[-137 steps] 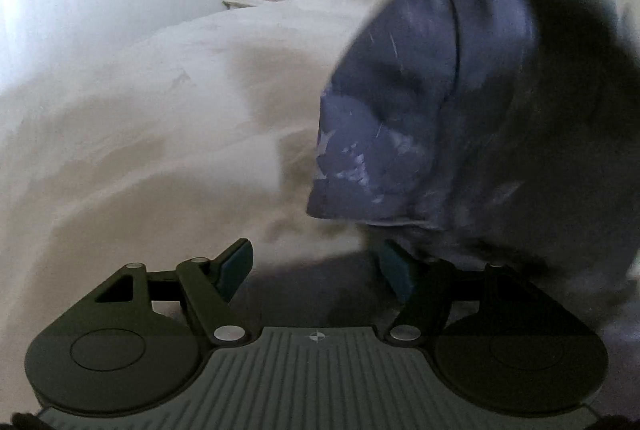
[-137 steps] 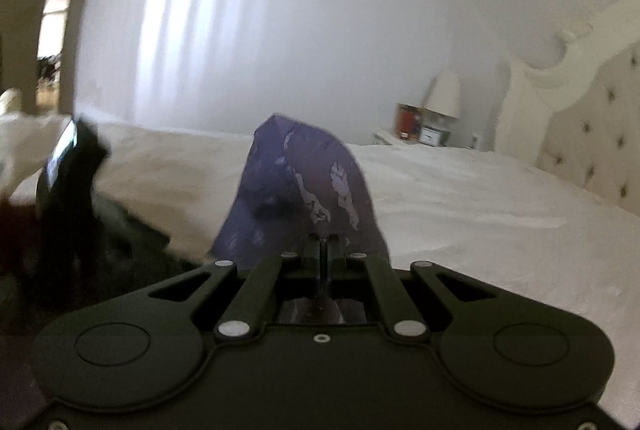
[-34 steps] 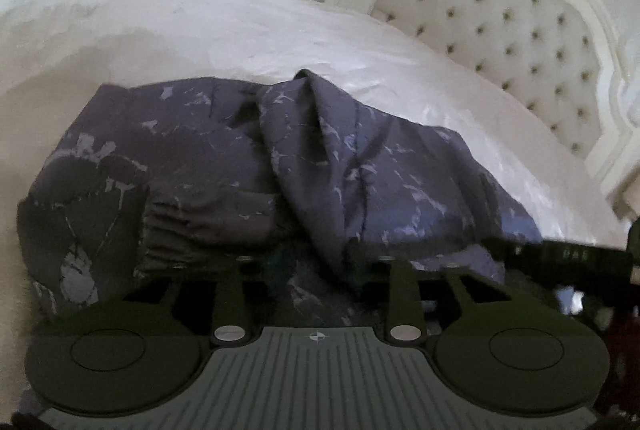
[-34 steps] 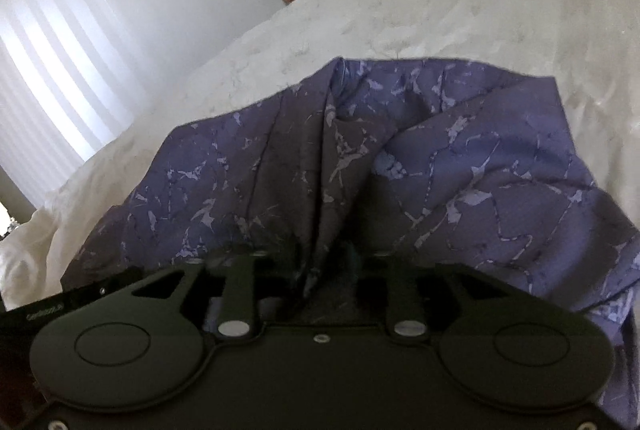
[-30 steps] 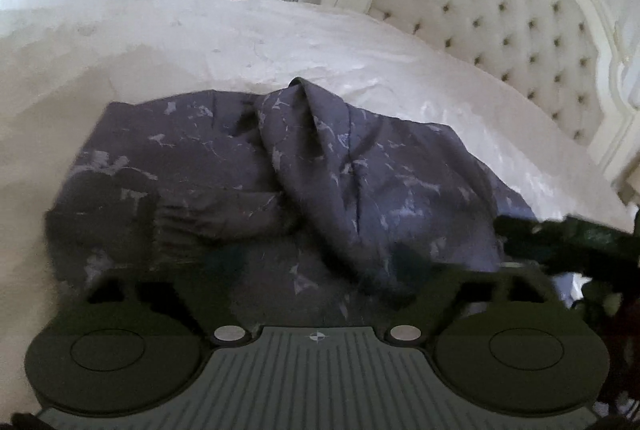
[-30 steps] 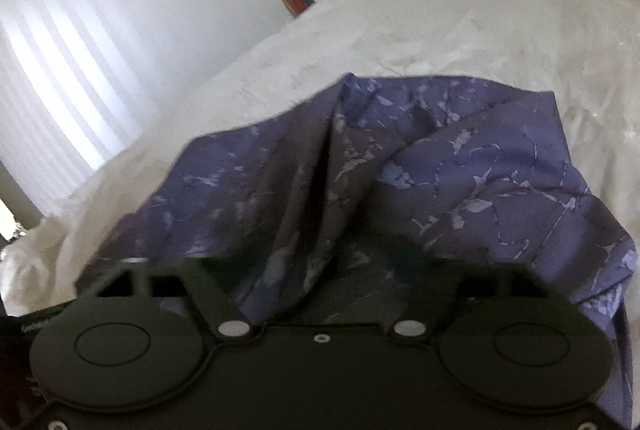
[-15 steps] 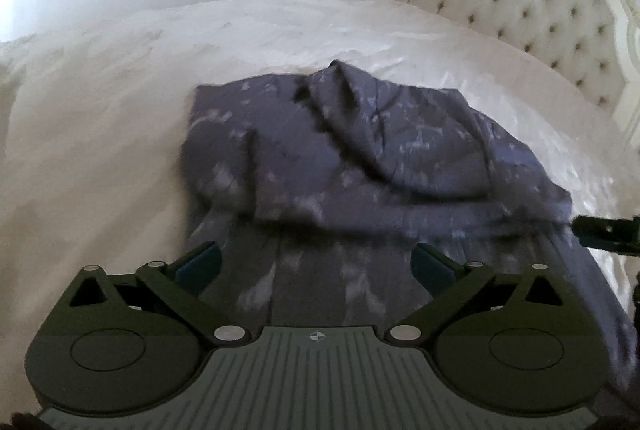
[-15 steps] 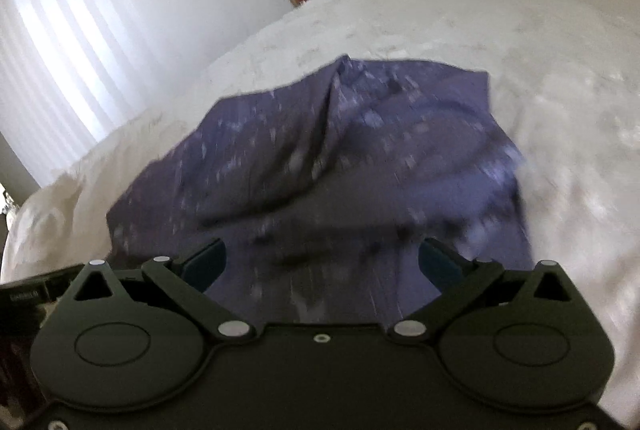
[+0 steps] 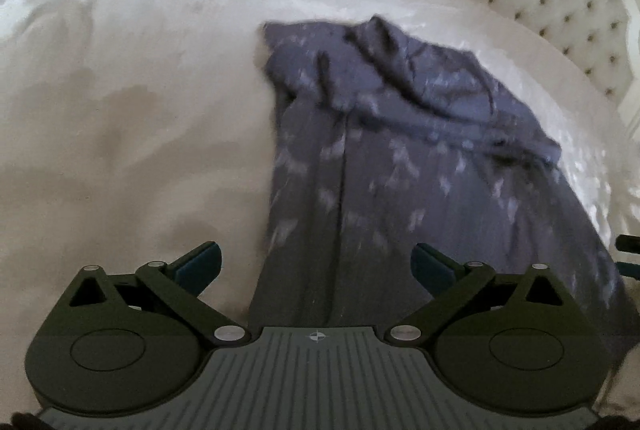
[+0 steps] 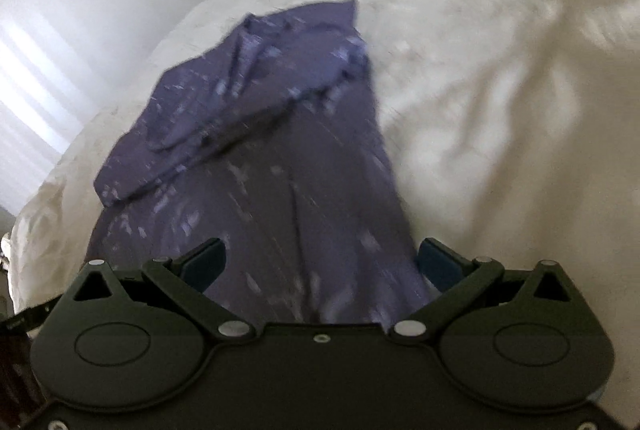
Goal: Fold large clothes
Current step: 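Release the folded jacket and lift both grippers away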
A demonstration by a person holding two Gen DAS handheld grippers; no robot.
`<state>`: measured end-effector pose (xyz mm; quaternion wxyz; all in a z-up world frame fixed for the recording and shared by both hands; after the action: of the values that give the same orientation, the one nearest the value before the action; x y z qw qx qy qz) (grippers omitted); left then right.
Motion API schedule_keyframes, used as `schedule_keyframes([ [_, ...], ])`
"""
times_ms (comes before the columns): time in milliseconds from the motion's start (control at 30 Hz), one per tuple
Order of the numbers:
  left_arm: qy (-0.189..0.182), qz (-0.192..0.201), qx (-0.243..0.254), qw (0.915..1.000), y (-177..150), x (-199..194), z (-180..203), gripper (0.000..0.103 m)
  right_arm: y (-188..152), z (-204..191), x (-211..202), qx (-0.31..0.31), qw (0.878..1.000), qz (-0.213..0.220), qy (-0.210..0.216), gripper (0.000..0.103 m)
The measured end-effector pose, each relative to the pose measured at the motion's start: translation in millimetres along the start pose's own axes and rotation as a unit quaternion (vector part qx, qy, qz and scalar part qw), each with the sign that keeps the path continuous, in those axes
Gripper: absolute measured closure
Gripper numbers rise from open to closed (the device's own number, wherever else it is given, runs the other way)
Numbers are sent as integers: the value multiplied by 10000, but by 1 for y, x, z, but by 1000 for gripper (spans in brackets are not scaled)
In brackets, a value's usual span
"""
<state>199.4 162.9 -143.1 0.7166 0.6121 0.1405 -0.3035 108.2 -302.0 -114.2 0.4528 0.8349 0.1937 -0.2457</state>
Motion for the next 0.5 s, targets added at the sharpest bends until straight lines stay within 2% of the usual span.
schedule_keyframes([
  [167,-117,-381,74,9992,-21,-8,-1,0,-17,17,-12,310,9993,-174,-77,1],
  [333,-221,-602,332,9974,-37,-11,7,0,-26,14,-17,179,9995,-258,-9,1],
  [500,-298,-928,535,9938,-49,-8,14,0,-45,8,-12,24,9976,-686,96,1],
])
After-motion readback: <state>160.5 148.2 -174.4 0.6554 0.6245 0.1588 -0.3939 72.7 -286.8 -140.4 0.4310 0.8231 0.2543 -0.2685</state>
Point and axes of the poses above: each gripper's, at about its wrist camera, not at the fingertips, and x roughly the way its jaws point, z to its right, y to its top, the point moved 10 cm from there along x, roughly the way its jaws point, and after that the axes turned 14 degrees about z, right-handed, at the moved point
